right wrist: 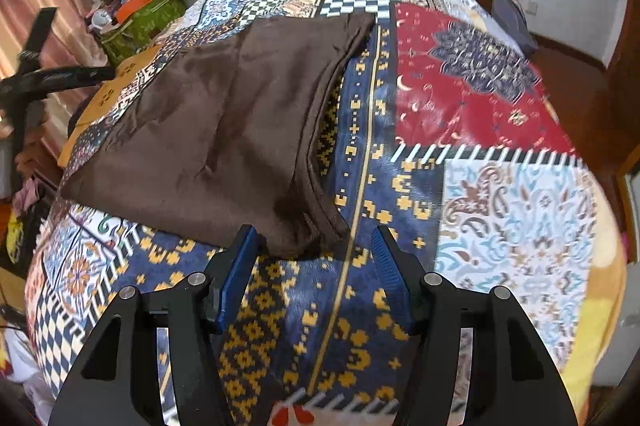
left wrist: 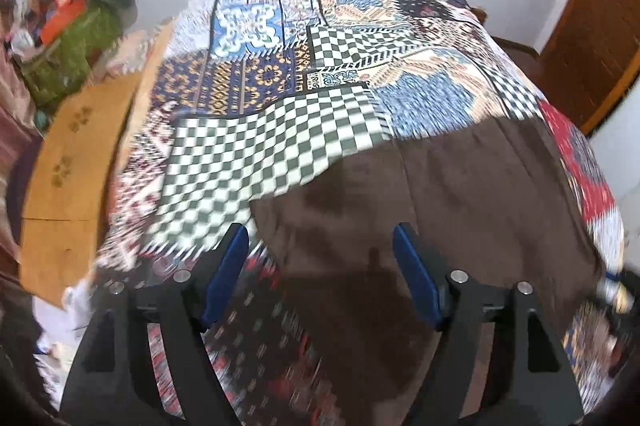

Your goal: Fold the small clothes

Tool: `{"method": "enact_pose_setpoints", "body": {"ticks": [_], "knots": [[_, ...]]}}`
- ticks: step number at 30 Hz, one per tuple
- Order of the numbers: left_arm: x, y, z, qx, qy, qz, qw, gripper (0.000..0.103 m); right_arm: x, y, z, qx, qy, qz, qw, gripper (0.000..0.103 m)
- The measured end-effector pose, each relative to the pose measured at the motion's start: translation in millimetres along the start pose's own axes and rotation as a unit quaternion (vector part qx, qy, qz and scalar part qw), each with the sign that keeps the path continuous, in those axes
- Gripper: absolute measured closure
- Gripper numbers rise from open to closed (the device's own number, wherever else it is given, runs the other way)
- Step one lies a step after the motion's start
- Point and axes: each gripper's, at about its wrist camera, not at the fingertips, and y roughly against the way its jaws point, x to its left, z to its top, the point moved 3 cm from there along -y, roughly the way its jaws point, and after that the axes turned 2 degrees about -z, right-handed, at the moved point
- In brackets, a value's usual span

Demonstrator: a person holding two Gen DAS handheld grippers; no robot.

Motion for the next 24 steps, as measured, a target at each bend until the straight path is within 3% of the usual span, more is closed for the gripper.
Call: {"method": "enact_pose_setpoints", "body": {"ticks": [8,9,10,12,14,16,24], "knots": [[-9.9,-84.6,27.4,0.07,0.039,-0.072,0.9942,0.029,-1.2,-14.6,4.9,0.008,-0.045,0.069,0.997,0.049],[-9.0,-89.0,28.6,0.07,0.048,-0.074,0.9937,0.03,-3.0,-16.2,6.2,0.008,-0.051,0.072,0.996,0.057],[-8.8,-92.3,29.7,0.07,0.053,-0.083,0.9927,0.037,-5.1,-17.8,7.4,0.009,-0.056,0.071,0.996,0.069],[-12.3,-90.8,30.7,0.058,0.042,-0.094,0.993,0.06,-6.5,-19.4,8.0,0.011,-0.06,0.072,0.996,0.08],[-18.1,-84.5,28.2,0.046,0.014,-0.079,0.9957,0.087,-4.3,-19.8,9.1,0.015,-0.055,0.078,0.995,0.087],[-21.8,-79.7,22.9,0.044,-0.01,-0.057,0.9973,0.089,-2.1,-17.8,9.2,0.017,-0.038,0.076,0.996,0.091],[3.3,-53.0,-19.7,0.075,-0.021,-0.035,0.9963,0.089,-13.6,-15.8,35.4,0.026,0.007,0.056,0.998,0.094]]}}
